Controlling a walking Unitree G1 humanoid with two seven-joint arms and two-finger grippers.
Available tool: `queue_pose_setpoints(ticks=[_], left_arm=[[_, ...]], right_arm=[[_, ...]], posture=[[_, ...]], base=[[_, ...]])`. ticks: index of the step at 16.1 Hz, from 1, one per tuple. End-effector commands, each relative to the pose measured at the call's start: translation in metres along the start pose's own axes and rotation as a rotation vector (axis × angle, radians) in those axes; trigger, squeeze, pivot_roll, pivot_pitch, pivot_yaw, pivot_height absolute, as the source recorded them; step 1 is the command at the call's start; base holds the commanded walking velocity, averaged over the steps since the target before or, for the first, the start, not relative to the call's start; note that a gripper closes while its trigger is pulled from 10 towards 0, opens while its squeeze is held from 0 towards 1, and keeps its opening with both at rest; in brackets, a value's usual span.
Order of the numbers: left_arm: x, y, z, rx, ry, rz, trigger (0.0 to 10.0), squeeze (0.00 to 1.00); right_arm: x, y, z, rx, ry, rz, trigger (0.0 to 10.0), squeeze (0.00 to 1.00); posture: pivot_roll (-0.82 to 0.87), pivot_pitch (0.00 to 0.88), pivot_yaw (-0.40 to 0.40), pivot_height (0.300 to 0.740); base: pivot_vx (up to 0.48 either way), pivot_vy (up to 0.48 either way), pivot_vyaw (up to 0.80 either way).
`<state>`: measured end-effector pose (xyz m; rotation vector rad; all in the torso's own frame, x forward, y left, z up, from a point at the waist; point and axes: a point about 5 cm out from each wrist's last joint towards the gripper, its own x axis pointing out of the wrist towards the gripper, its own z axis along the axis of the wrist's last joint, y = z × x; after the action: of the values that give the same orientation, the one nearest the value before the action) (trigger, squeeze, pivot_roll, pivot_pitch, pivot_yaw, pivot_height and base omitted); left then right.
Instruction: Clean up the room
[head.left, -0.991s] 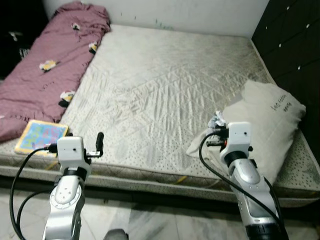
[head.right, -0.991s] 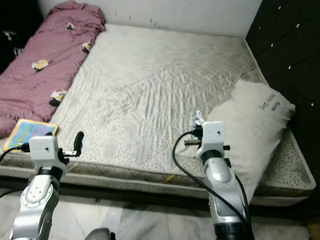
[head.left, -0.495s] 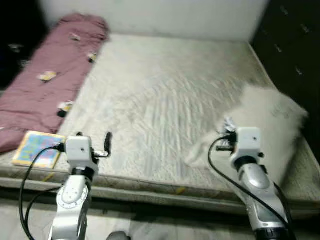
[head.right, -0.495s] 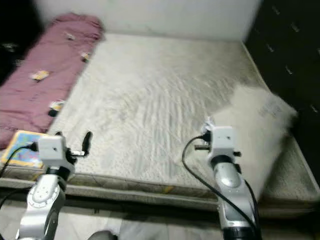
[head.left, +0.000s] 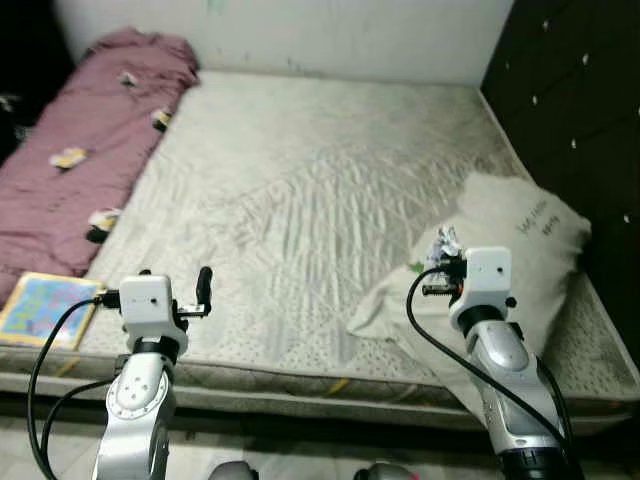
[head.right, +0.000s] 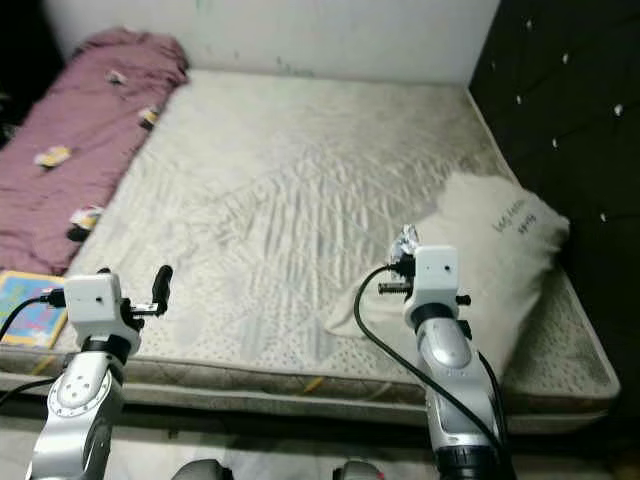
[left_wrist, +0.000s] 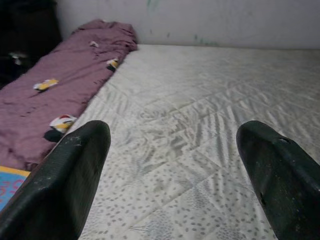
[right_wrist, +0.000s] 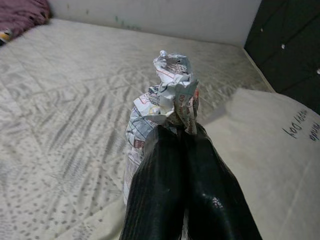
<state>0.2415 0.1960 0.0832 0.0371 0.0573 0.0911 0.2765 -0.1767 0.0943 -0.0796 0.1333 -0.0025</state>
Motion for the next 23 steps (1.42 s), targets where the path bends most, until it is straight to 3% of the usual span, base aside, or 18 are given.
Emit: queue_pose_setpoints(ticks=[1, 5, 14, 18, 23], left_arm=[[0.0004, 0.0072, 0.0, 0.008, 0.006, 0.023, 10.0, 0.0], [0.0004, 0.0039, -0.0002, -0.03, 0.009, -0.015, 10.0, 0.0], [0.003, 0.003, 0.0036, -0.006, -0.017, -0.009, 10.0, 0.0], [0.002, 0.0013, 0.0069, -0.012, -0.042, -0.041, 10.0, 0.0], [0.0021, -0.0003, 0.0081, -0.014, -0.05, -0.066, 10.0, 0.0]], right_arm=[[0.0021, 0.004, 0.0029, 0.004, -0.013, 0.006, 10.0, 0.0], [0.0027, 0.0044, 0.0019, -0.001, -0.011, 0.011, 10.0, 0.0], [0.0064, 0.0047, 0.0011, -0.009, -0.004, 0.022, 10.0, 0.0], [0.0074, 0.0056, 0.0015, -0.01, -0.004, 0.022, 10.0, 0.0], [0.0078, 0.0059, 0.0012, -0.008, -0.003, 0.019, 10.0, 0.0]], posture=[[0.03, 0.067, -0.03, 0.74], [0.03, 0.061, -0.03, 0.74], [0.03, 0.056, -0.035, 0.74], [0.03, 0.062, -0.034, 0.74], [0.03, 0.068, -0.031, 0.74]], base=[[0.0, 0.48, 0.0], [0.0, 0.475, 0.0], [0.0, 0.427, 0.0], [0.0, 0.0, 0.0], [0.314, 0.0, 0.0]])
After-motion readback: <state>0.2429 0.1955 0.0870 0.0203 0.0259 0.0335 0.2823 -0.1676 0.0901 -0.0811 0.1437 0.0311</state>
